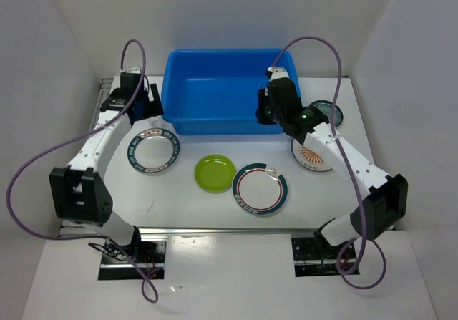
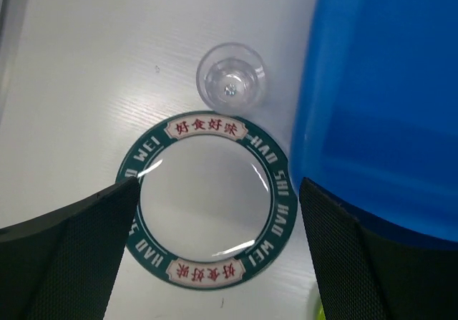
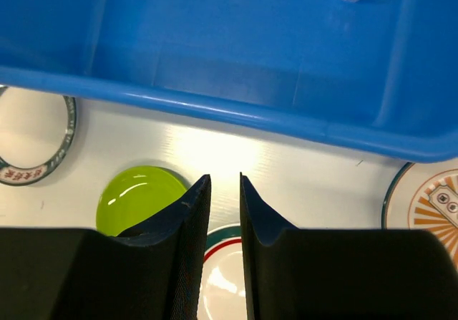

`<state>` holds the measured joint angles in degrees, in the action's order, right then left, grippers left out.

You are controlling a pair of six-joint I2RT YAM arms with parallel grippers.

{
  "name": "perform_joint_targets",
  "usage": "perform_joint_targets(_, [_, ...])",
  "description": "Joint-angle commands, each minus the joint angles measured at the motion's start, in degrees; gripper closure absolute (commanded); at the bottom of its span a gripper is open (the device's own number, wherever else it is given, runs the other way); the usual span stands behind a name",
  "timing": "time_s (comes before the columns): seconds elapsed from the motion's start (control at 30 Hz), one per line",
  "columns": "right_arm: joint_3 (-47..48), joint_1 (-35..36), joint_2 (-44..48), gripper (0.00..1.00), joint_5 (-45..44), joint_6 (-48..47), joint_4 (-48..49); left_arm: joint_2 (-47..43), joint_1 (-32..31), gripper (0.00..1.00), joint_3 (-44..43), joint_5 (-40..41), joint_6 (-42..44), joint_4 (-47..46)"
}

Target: Place the mixed dishes into the plastic bin

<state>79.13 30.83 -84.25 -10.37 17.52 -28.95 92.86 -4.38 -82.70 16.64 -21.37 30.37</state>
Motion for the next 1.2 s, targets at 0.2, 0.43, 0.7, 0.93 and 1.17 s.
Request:
perform_joint_targets(0.2, [0.6,0.3,8.7,0.75,-1.8,1.0,-0.7,-19.7,0.2,0.01,8.9,-5.9,5.5,-13.1])
perform_joint_targets(0.43, [-2.4,0.3,15.5,0.80,-3.9,1.0,-3.2,-7.2,11.1,0.08,8.9,-12.0,-0.7,-10.1])
perform_joint_targets(0.7, [-9.4,0.3,22.3,0.80,-2.1,5.2,-6.6,-1.6,15.4,0.12,8.8,-14.6,-5.5,-15.1])
perform_joint_targets(0.93, [-16.3,0.8,24.6,0.80,-0.7,7.7,-6.0,5.1,15.4,0.11,5.9,-22.4,-9.0,-16.7])
perform_joint_targets(1.17, [-17.3,0.8,26.3,0.80,-0.1,9.3,-6.0,11.4,15.4,0.24,1.8,-18.9,-10.1,-18.0])
